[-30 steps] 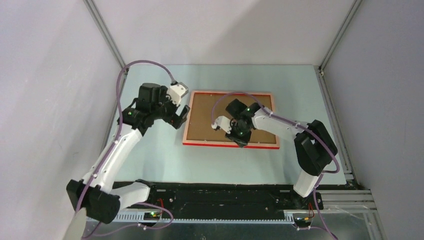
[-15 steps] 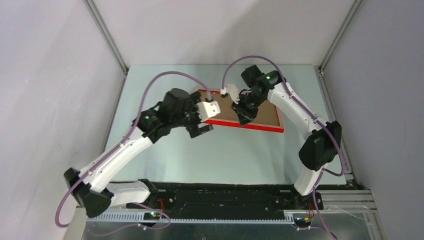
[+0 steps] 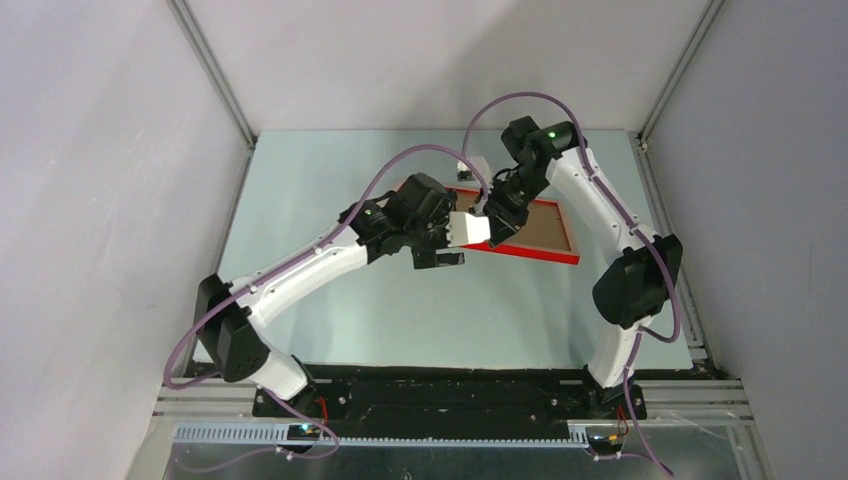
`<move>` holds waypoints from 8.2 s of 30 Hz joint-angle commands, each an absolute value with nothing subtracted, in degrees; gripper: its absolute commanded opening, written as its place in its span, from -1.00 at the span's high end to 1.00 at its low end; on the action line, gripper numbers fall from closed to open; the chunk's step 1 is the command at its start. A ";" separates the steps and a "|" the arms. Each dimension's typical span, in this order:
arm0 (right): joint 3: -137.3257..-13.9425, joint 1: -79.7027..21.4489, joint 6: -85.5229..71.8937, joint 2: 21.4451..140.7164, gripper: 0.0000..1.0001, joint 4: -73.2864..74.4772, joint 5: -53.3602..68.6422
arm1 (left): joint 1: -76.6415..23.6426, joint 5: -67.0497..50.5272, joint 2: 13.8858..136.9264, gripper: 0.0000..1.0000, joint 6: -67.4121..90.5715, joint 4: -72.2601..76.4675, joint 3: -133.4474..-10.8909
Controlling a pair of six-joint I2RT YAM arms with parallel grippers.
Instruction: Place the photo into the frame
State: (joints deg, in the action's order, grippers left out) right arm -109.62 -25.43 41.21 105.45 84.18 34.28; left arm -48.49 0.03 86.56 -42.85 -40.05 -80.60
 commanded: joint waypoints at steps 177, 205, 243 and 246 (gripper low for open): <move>-85.52 -1.23 -3.76 122.24 -0.99 33.12 49.86 | -11.92 -30.13 95.86 0.21 33.05 -0.29 -51.24; -83.22 1.61 -0.79 117.80 -0.99 35.11 45.61 | -16.30 -27.59 104.99 -0.53 30.28 -3.54 -55.63; -83.85 0.69 3.95 115.81 -0.99 42.20 39.95 | -17.46 -14.08 94.82 -0.99 27.80 -7.55 -51.79; -85.32 0.25 4.25 116.96 -0.99 42.68 39.95 | -18.27 -15.93 96.11 -0.99 27.53 -7.63 -52.70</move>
